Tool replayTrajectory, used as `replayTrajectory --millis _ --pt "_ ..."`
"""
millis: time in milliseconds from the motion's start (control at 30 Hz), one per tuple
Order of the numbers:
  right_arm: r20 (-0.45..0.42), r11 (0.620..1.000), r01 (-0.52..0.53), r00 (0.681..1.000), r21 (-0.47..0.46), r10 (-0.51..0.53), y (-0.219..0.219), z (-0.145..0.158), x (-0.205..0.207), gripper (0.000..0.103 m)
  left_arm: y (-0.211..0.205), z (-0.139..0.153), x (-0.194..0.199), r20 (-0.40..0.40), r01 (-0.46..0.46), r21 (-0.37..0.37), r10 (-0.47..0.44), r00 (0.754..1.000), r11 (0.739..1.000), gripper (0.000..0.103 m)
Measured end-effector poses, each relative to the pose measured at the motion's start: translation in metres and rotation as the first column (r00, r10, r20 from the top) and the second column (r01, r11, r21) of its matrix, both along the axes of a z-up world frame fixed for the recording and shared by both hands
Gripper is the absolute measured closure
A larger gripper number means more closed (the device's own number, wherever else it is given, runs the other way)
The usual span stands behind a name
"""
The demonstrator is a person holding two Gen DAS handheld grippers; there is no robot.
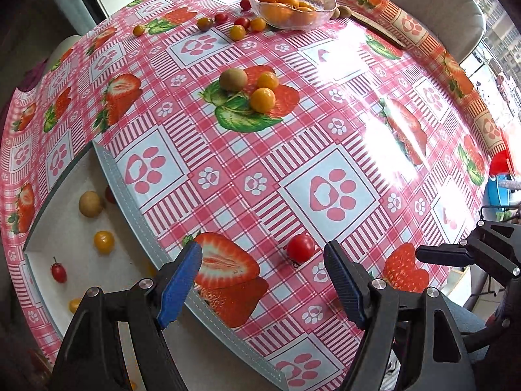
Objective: Organize fruits
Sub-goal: 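Move both tools from the tray back toward the remaining tomatoes, then grasp a red cherry tomato with the left tool while the right tool grasps a yellow-brown cherry tomato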
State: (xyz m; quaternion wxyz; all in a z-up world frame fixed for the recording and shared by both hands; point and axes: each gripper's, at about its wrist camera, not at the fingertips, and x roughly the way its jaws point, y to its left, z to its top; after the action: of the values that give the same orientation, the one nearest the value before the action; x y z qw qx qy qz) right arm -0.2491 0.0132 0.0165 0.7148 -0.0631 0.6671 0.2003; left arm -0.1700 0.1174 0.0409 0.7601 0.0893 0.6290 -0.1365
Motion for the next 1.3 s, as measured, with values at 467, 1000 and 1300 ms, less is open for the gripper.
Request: replayTrajectory --millis 467,1000,1300 --pt "0.055 0.996 0.074 0.996 0.058 -0.077 0.008 -0.018 -0.025 0.048 -0.012 -0.028 -0.006 -0.035 -0.029 0.040 0.031 0.999 0.999 0.064" --pt "0.085 0.983 0.164 0.981 0.086 -0.172 0.017 -0.015 0.000 0.078 0.004 -0.028 0.005 -0.061 -0.084 -0.008 0.083 0.995 0.996 0.072" --pt "0.062 0.975 0.207 0.975 0.080 -0.212 -0.009 -0.007 0.016 0.078 0.008 -0.009 -0.008 0.013 -0.104 -0.004 0.104 0.994 0.995 0.024"
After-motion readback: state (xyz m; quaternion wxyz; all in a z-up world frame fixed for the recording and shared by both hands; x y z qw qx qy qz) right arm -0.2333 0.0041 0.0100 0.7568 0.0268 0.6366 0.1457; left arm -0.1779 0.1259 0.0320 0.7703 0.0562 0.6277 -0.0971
